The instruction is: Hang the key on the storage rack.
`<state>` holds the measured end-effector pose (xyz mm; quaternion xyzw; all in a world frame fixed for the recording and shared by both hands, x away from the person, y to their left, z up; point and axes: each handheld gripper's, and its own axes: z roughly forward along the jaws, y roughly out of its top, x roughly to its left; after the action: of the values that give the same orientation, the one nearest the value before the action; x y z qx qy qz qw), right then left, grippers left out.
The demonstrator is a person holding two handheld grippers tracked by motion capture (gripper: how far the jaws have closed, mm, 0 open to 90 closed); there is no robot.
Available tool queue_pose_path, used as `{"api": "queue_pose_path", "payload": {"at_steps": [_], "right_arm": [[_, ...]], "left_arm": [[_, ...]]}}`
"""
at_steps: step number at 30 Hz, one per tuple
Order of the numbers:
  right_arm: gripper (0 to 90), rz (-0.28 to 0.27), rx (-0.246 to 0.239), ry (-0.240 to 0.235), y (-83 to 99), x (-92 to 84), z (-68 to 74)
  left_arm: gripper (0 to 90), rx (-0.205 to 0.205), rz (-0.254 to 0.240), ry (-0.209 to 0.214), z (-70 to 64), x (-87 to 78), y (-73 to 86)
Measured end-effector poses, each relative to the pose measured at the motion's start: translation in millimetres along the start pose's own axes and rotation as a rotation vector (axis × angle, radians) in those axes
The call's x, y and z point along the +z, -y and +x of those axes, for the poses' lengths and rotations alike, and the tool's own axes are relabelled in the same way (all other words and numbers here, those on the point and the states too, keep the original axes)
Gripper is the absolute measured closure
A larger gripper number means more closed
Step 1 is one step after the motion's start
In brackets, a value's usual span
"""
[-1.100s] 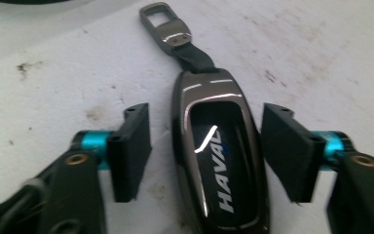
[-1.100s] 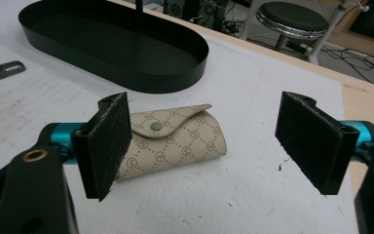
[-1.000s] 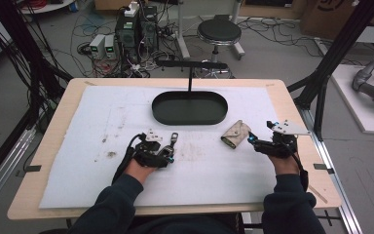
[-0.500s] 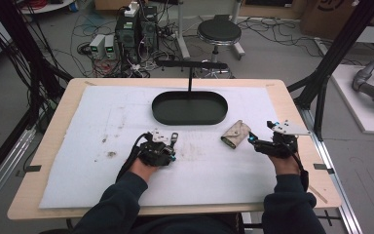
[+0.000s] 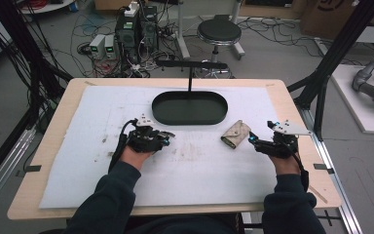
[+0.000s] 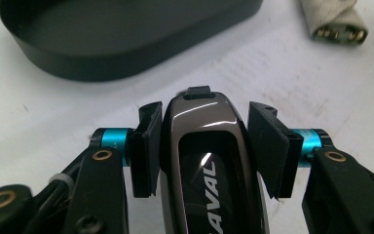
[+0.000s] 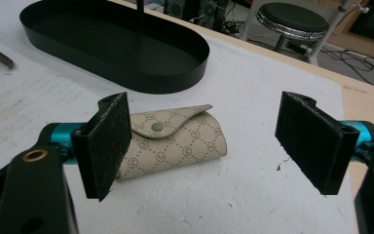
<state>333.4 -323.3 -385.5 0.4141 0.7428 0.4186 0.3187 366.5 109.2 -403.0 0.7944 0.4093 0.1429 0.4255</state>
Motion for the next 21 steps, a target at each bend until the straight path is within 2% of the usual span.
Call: {"api": "queue_pose_path", "payload": {"at_steps": [5, 12, 21], "right_arm": [[21.5, -0.002, 0.003, -0.004, -0.1, 0.1, -0.1], [21.5, -0.006, 0.007, -0.006, -0.3, 0.0, -1.0], [21.5, -0.014, 0.009, -0.008, -1.2, -0.8, -2.2]], "left_arm": [[48.6, -0.001, -0.053, -0.003, 6.6, -9.1, -21.9], [48.7, -0.002, -0.101, -0.023, 19.0, -18.6, -54.6], [48.8, 0.027, -0.158, -0.062, 33.2, -23.9, -104.7]]}}
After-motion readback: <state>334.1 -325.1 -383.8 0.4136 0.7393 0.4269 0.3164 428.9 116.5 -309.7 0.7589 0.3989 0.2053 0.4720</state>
